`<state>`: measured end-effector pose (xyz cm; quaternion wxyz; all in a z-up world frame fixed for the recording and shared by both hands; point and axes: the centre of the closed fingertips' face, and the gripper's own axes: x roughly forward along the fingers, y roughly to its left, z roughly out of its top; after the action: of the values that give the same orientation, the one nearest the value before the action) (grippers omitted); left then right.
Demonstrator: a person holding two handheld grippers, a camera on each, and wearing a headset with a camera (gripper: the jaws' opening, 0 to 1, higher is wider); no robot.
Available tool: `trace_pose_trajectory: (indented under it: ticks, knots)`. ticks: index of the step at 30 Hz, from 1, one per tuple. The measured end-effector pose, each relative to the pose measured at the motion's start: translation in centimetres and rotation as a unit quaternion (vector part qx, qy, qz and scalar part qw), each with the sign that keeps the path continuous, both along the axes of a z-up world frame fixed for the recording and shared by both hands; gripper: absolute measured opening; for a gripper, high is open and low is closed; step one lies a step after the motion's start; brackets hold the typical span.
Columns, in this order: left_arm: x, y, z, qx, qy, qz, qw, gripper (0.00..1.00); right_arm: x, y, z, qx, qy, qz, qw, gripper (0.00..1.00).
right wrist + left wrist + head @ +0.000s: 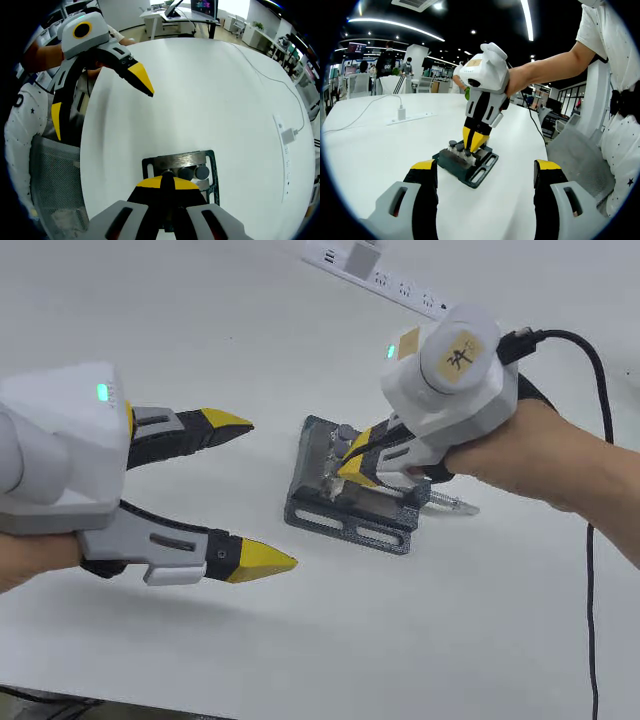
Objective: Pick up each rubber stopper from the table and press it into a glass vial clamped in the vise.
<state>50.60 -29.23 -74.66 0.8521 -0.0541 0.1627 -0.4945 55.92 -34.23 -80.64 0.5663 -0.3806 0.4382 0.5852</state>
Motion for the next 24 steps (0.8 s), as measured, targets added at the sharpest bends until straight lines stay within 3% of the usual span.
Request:
trace_pose_trajectory:
  ticks: [24]
  knots:
    - [0.00, -0.41, 0.07, -0.002, -0.001, -0.004, 1.0000, 0.77, 0.17, -0.03, -0.44, -0.033, -0.016, 0.032, 0.9988, 0.00]
